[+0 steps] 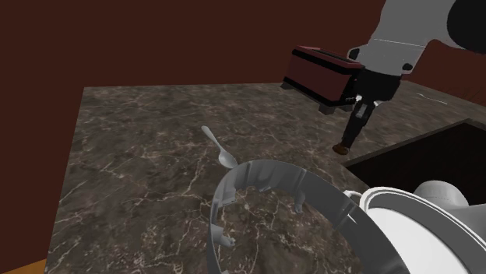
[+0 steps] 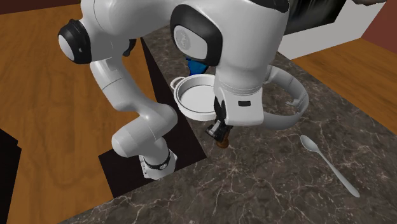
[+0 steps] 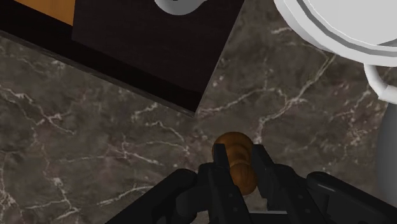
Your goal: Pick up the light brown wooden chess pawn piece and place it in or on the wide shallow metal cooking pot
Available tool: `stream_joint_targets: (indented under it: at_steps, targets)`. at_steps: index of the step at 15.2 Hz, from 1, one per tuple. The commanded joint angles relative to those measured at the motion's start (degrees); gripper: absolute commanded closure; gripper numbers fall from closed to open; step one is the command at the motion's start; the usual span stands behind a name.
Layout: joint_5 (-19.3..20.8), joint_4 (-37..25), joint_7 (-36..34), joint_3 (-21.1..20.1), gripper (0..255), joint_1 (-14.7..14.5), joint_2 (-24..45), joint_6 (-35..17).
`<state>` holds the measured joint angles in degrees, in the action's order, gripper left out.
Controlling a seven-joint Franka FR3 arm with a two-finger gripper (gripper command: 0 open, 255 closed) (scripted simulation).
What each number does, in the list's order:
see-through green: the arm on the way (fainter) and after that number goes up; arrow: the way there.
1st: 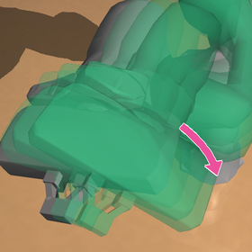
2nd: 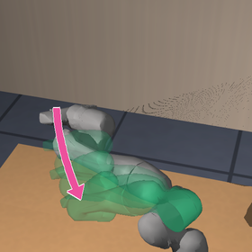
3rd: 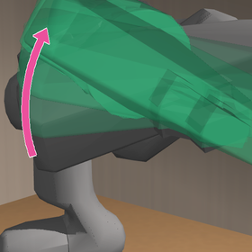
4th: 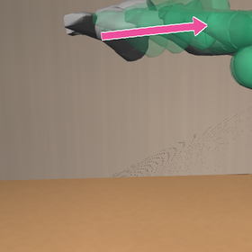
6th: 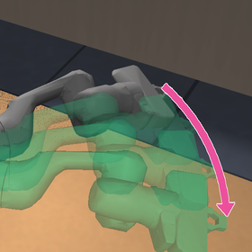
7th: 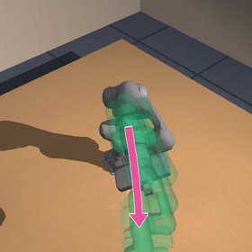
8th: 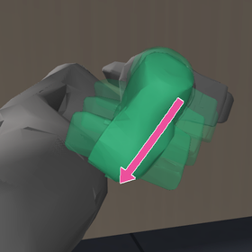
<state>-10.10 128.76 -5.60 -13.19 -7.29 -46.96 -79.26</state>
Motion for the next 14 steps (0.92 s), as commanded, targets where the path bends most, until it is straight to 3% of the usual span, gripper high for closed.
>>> stream_joint_targets:
  at_steps: [1,11,14]
  targets:
    - [0.2,-2.1,-0.1,0.2,255,0.1,0.5,1.5]
    - [1.0,-12.5,-0.7,0.8,255,0.6,4.3,8.2]
    - [-0.5,-11.9,-2.4,-0.3,255,-0.1,1.7,10.0]
